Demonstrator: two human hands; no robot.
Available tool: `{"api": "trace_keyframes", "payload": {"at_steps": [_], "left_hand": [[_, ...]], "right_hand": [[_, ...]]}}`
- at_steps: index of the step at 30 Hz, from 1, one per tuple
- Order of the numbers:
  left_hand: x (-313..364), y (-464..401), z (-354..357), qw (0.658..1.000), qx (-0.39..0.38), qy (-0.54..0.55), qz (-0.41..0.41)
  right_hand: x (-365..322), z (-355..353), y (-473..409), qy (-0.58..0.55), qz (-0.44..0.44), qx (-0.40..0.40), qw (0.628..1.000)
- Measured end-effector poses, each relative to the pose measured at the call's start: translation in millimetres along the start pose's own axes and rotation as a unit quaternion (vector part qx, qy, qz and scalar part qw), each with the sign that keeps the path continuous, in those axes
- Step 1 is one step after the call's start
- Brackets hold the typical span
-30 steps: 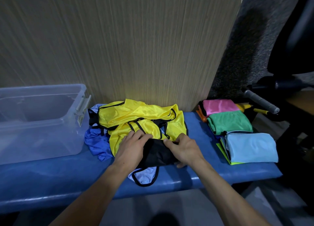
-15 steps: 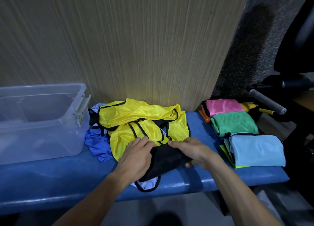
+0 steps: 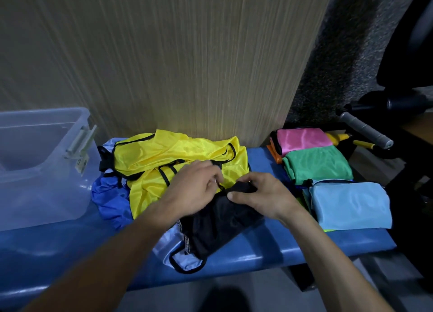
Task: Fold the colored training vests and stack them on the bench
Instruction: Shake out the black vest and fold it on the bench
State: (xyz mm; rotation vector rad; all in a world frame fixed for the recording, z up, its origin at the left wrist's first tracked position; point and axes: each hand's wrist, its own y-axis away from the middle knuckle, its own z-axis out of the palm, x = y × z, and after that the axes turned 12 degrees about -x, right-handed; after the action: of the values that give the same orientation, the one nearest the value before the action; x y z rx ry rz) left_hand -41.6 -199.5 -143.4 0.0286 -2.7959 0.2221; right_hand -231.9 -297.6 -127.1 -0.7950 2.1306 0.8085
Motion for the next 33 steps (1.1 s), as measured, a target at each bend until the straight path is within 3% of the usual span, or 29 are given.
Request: {"api": "trace_keyframes", "payload": {"at_steps": [3, 6, 8, 15, 22, 25, 28, 31, 33], "left_hand": [[-4, -50, 1, 0.992, -0.096, -0.078, -0.033], [-8, -88, 11, 0.95, -0.268, -0.135, -0.09], [-18, -96, 19, 0.93, -0.322, -0.147, -0.101], [-69, -48, -5, 0.946, -0.25, -0.206, -0.032], [-78, -21, -25, 0.944, -0.203, -0.259, -0.027], [-79, -19, -31, 0.944, -0.185, -0.264, -0.067], [-77, -17, -33, 0.944, -0.19, -0.262, -0.066], [-70, -15, -35, 0.944, -0.211, -0.246, -0.068], [-62, -16, -36, 0.938, -0.23, -0.25, -0.069]], "right_hand": [[8, -7, 1, 0.018, -0.016, -0.018, 1.0], [18, -13, 2, 0.029, -0.03, -0.022, 0.999], [23, -19, 3, 0.017, -0.052, -0.019, 0.998], [14, -66, -22, -0.089, -0.136, 0.03, 0.986], [3, -95, -111, -0.075, -0.018, 0.065, 0.995], [-1, -95, -139, 0.073, 0.009, 0.119, 0.99], [-8, -83, -149, 0.263, 0.001, 0.156, 0.952], [-6, -63, -153, 0.453, -0.001, 0.201, 0.869], [-8, -51, -151, 0.514, 0.017, 0.235, 0.825]]}}
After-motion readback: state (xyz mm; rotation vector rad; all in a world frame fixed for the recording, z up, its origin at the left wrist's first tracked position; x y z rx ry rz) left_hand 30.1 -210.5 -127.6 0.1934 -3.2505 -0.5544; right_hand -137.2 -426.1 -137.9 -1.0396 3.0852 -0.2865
